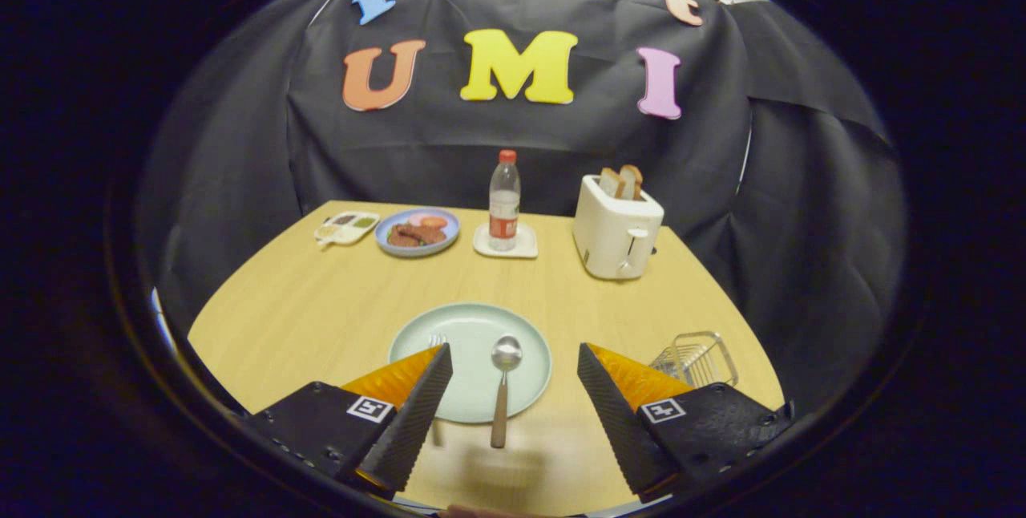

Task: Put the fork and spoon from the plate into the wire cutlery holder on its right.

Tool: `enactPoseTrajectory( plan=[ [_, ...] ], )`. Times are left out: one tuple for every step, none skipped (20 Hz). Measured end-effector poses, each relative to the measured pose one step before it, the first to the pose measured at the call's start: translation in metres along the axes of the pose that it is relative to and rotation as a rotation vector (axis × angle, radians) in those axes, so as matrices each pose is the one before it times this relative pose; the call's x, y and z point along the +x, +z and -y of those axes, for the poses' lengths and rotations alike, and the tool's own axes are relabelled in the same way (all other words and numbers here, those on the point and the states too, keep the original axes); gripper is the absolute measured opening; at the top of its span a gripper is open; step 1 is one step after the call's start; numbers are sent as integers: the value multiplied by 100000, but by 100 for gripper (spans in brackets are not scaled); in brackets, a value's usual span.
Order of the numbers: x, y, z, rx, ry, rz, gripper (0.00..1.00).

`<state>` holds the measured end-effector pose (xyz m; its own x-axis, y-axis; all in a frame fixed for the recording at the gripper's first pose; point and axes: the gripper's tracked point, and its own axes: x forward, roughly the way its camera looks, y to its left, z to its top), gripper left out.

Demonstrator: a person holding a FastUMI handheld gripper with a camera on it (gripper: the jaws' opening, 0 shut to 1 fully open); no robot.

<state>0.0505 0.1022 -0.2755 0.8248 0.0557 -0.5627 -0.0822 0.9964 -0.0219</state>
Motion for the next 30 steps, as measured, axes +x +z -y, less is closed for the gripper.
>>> enactPoseTrajectory(
  plan=[
    [714, -819, -141, -1063, -1187, -2351, 96],
    [907, -619, -168, -347, -534, -1972, 96],
    [736, -496, -289, 347, 490, -2434, 96],
    [767, -477, -396, 1244, 393, -2073, 96],
    [740, -142, -465, 1675, 1017, -1574, 95],
    [530, -209, -465, 995, 1365, -1431, 94],
    [688, -50, -377, 617, 849, -1536, 94],
    [878, -274, -119, 186, -269, -1933, 94],
    [714, -344, -60, 62, -221, -1999, 94],
    [687, -362, 56, 751, -459, -2225, 95],
    [574, -331, -7, 1236, -75, -2606, 89],
    [652, -99, 159, 1605, -805, -1785, 86],
    [465, -236, 103, 2063, -67, -1888, 85],
    [151, -285, -205, 1599, 245, -1924, 84],
    [342, -305, 270, 690, -1169, -1779, 76],
    [84, -242, -2, 1076, -382, -1527, 68],
    [120, -219, -17, 1091, 231, -1556, 59],
    [74, -387, -52, 963, 158, -1379, 55],
    [60, -168, 115, 806, -127, -1139, 52],
    [78, -183, -12, 820, 93, -755, 47],
    [-55, 33, 32, 6, -567, -52, 37],
    [14, 25, 27, -217, -446, 59, 35],
    [51, -23, 201, -90, -1371, -388, 29],
    [32, -81, 19, 342, -42, -365, 23],
    [141, -51, -269, 373, 1163, -50, 19],
    [-30, -401, 175, -1029, -380, -1974, 18],
    [-390, 387, -44, -900, -451, 337, 9],
    [-29, 2, 8, -1950, -37, -547, 9],
    [-146, 94, 69, -1347, 173, 44, 9],
    [-271, -22, -230, -627, 2015, -705, 7]
  ],
)
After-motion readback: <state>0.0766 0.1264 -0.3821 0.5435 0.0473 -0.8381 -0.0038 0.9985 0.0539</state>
